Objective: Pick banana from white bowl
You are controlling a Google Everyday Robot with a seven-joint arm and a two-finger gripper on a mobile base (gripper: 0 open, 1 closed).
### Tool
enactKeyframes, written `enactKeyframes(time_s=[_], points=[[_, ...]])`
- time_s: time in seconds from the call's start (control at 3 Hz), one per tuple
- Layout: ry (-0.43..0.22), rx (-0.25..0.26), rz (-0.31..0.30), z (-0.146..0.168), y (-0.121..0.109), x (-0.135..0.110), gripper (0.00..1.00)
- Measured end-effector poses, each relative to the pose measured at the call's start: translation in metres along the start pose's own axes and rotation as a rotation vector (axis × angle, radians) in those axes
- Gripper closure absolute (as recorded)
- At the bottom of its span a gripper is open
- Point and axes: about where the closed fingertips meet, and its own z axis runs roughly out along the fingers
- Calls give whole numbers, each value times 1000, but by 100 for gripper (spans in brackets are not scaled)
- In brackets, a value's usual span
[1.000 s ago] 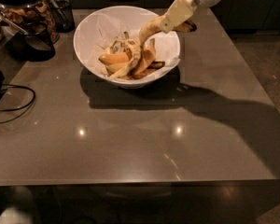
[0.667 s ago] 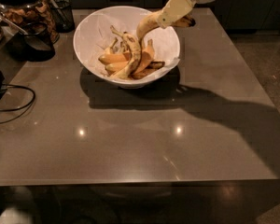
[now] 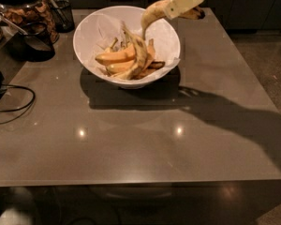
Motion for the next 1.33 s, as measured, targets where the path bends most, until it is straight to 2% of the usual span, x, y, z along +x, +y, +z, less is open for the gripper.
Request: enactKeyframes(time_s=[0.33,0.67,1.0,1.33], points=[[-1,3,2,-1,-1,1,100],[5,13,60,-21,16,40,100],[8,10,60,-22,19,40,100],[7,-15,90,-30,39,53,100]])
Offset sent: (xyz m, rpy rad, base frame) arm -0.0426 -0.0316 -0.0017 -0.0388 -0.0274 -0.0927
